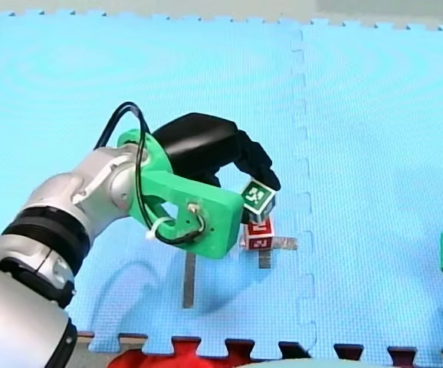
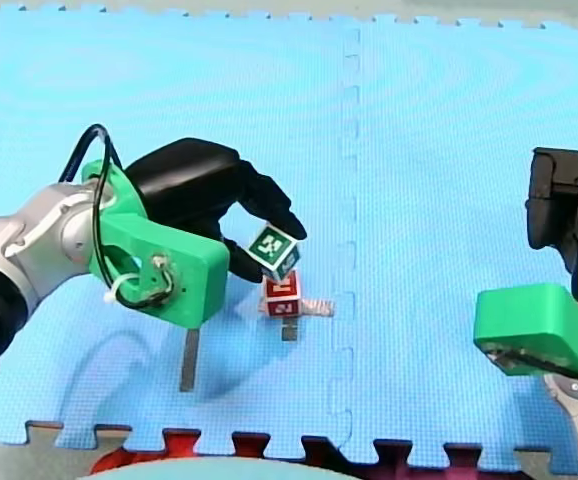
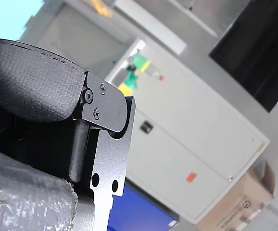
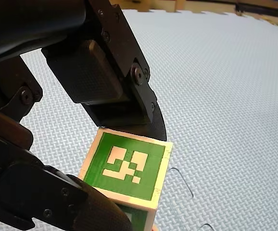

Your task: Stack cube left

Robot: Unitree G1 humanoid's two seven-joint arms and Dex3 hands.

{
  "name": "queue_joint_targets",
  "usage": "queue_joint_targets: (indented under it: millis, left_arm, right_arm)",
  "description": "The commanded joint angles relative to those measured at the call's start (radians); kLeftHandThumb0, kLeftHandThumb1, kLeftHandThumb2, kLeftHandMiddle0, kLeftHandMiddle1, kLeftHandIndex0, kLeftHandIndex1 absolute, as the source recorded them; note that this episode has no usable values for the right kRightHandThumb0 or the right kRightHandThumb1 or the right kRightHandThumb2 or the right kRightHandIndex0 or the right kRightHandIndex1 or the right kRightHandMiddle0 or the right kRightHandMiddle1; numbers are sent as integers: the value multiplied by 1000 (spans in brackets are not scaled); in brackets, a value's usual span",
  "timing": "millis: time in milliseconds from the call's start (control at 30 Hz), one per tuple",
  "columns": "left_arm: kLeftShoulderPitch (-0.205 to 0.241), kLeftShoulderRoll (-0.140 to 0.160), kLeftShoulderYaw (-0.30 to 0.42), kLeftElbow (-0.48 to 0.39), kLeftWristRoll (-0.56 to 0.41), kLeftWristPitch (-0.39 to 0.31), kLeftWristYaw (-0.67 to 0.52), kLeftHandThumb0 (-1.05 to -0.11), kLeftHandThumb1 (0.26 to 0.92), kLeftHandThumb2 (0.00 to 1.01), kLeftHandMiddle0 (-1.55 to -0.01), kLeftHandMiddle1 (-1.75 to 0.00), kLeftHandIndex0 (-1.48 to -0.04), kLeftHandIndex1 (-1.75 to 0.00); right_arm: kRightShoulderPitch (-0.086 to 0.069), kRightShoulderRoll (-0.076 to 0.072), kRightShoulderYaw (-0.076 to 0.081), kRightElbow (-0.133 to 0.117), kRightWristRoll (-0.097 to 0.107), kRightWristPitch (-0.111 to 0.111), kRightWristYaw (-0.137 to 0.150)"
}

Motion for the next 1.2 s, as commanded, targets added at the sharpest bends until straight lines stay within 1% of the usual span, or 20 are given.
queue_joint_targets:
  millis: [0,67,200,333,467,567,933,1167]
  left_arm:
    - [-3,1,1,2,-5,2,-5,-479,804,2,-998,-1746,-1325,0]
    - [-2,0,2,1,-6,4,-9,-479,804,2,-997,-1746,-1325,0]
    - [-1,1,3,-4,-7,2,-14,-479,805,2,-997,-1746,-1323,0]
    - [2,-1,3,-6,-8,3,-22,-480,804,1,-997,-1746,-1323,0]
    - [7,-15,-5,-5,-1,10,-21,-478,804,1,-999,-1746,-1325,-1]
    - [7,-19,-7,-4,-1,13,-23,-476,805,1,-1002,-1746,-1323,0]
    - [2,-20,-5,-8,-6,15,-47,-475,807,1,-1013,-1746,-1309,0]
    - [2,-25,-5,-6,-5,18,-50,-475,809,2,-1019,-1746,-1303,0]
  right_arm:
    - [-2,-3,-3,-1,2,0,-4]
    - [-2,-4,-4,-3,2,2,-3]
    - [4,-3,-4,-20,-3,14,-3]
    - [8,-1,-4,-30,-2,19,1]
    - [8,1,-2,-30,-1,20,0]
    - [6,2,-1,-29,-1,20,-1]
    - [12,7,-1,-44,-1,32,2]
    - [12,4,-3,-44,0,33,3]
